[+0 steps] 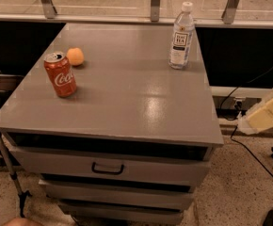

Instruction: Pick coke can

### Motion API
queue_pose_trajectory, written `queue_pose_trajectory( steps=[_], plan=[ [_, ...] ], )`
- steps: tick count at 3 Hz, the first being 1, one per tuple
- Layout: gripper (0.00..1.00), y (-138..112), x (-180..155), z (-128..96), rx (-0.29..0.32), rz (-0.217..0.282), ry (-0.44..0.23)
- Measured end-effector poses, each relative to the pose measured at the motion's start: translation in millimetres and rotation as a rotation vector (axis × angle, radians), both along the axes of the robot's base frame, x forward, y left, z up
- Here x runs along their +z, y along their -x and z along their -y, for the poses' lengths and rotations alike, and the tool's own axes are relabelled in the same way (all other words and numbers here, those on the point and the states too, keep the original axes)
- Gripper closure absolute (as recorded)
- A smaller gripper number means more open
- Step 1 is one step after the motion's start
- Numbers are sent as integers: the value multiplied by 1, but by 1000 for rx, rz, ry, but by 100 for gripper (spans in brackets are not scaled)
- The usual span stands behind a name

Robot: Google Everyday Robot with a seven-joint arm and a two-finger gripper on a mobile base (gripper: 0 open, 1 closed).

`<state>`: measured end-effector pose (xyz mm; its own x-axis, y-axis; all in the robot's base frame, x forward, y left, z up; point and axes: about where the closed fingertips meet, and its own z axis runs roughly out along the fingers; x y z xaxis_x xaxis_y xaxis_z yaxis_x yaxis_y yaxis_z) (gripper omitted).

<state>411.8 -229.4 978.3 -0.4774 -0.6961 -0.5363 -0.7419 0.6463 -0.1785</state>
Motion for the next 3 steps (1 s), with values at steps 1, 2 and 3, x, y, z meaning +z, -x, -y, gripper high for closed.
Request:
queue_pose_trajectory(
  steps=[1,2,3],
  plan=[
    [0,19,-20,3,-121,61,-160],
    [0,14,-21,-17,-160,162,-266],
    [0,5,-18,-38,-150,218,-288]
  ],
)
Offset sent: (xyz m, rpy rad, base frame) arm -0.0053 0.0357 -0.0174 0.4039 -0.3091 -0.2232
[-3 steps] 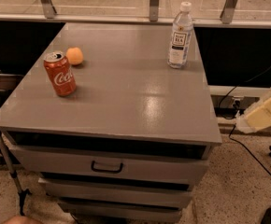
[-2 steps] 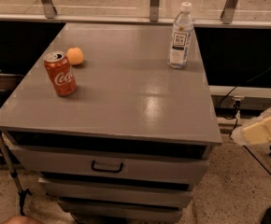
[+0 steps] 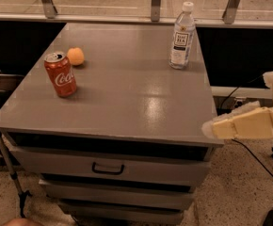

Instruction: Pick coke can

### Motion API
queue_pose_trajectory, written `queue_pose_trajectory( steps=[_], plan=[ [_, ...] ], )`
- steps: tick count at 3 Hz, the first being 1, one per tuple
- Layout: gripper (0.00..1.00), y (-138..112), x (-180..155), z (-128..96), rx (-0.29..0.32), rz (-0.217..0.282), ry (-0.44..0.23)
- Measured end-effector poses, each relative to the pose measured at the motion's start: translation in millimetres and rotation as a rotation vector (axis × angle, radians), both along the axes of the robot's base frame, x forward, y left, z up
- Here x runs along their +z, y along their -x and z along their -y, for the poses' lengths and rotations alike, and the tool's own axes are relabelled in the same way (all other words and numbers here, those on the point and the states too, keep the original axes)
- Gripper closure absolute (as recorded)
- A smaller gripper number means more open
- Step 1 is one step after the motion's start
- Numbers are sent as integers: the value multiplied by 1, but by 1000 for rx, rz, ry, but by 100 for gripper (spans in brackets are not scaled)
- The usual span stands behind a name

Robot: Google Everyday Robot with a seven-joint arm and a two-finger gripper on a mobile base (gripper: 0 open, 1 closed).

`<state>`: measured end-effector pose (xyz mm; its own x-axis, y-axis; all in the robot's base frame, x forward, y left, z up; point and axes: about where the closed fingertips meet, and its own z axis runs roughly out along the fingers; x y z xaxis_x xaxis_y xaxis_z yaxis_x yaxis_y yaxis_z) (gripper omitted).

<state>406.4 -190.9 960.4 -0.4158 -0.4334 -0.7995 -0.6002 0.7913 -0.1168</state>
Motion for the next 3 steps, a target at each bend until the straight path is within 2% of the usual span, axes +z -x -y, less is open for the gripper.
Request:
queue_pose_trajectory(
  steps=[1,2,3],
  plan=[
    [0,0,0,0,0,0,0],
    [0,-9,-8,-16,14,18,-1],
    [0,-27,-30,-39,49,29,3]
  ],
)
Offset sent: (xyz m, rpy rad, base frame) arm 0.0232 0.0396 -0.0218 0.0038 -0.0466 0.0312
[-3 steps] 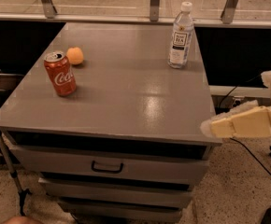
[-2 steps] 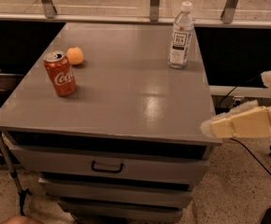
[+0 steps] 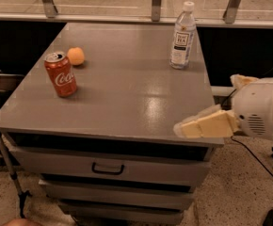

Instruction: Pick coke can

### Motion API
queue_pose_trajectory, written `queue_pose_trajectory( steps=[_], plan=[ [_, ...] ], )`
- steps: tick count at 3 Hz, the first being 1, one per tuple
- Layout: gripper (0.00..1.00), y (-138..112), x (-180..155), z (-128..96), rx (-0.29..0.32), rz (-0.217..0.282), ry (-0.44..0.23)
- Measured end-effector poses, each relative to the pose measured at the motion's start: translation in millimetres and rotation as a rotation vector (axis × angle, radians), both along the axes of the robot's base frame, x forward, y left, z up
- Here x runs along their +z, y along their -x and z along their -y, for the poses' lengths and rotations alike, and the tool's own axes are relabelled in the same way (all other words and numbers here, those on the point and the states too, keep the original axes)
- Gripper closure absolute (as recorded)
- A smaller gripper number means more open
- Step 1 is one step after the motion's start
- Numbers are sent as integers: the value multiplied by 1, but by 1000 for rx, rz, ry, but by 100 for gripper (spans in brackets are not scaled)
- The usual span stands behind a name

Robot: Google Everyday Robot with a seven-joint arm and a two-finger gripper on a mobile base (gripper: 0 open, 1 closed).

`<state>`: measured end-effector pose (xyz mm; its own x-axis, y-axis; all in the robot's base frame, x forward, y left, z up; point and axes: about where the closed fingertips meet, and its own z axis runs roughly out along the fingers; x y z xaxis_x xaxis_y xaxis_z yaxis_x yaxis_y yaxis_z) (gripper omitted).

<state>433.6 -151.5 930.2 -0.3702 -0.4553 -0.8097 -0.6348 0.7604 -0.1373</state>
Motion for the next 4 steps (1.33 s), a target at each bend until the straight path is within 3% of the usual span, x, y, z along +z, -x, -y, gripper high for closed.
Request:
queue_pose_trajectory(
  steps=[2,4],
  plan=[
    [0,-46,-22,-53,40,53,-66],
    [0,-85,-8,-140,143,110,-204]
  ],
)
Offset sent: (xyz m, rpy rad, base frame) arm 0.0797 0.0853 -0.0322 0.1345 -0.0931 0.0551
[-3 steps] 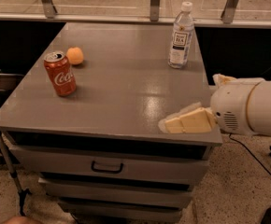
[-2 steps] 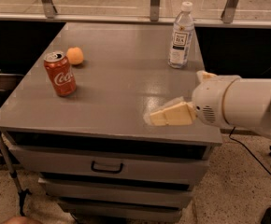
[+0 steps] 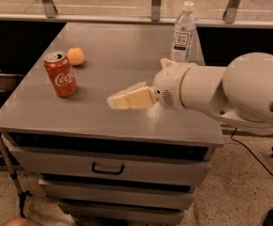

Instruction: Pick coke can

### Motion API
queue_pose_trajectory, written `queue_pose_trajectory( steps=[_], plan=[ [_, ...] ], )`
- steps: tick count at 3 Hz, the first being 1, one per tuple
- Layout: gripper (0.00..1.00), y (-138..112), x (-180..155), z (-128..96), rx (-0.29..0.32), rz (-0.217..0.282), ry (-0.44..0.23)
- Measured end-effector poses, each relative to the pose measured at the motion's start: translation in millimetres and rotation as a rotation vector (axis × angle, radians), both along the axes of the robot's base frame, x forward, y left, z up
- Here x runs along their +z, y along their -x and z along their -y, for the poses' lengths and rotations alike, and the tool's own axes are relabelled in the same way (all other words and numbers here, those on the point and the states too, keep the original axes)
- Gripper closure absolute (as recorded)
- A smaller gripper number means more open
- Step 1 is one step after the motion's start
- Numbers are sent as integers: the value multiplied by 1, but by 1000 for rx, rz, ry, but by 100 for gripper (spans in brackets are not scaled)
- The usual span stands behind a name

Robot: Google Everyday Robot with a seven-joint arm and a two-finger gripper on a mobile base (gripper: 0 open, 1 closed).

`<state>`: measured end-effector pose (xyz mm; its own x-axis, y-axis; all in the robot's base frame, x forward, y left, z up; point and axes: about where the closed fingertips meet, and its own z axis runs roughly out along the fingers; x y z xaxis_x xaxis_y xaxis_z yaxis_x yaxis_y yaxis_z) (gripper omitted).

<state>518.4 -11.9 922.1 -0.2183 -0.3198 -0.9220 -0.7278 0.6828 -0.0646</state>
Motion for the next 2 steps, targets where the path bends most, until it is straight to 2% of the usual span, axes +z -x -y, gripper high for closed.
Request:
queue_pose_trajectory(
  steps=[1,2],
  plan=[
    [0,-9,8,-50,72,28,-47],
    [0,-15,11,-86,118,53,-70]
  ],
)
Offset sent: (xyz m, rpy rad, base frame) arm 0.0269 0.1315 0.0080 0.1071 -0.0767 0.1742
